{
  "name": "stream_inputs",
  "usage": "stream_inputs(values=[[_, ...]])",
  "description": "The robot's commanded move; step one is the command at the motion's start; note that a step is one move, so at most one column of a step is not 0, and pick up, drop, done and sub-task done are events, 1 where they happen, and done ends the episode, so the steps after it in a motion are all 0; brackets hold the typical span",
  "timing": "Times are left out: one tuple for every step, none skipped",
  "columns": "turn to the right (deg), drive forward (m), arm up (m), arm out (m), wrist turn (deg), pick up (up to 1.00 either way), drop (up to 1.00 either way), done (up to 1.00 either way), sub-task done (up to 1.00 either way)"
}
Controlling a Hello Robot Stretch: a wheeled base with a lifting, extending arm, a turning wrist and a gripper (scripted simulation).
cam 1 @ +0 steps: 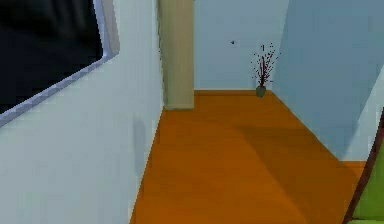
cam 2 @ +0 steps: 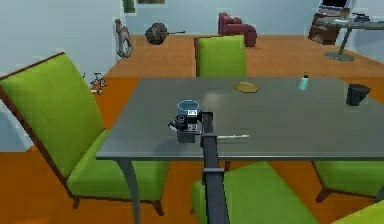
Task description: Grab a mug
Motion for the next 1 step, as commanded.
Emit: stream_inputs(values=[[0.0,0.00,0.00,0.00,0.0,0.00,0.00,1.00,0.00]])
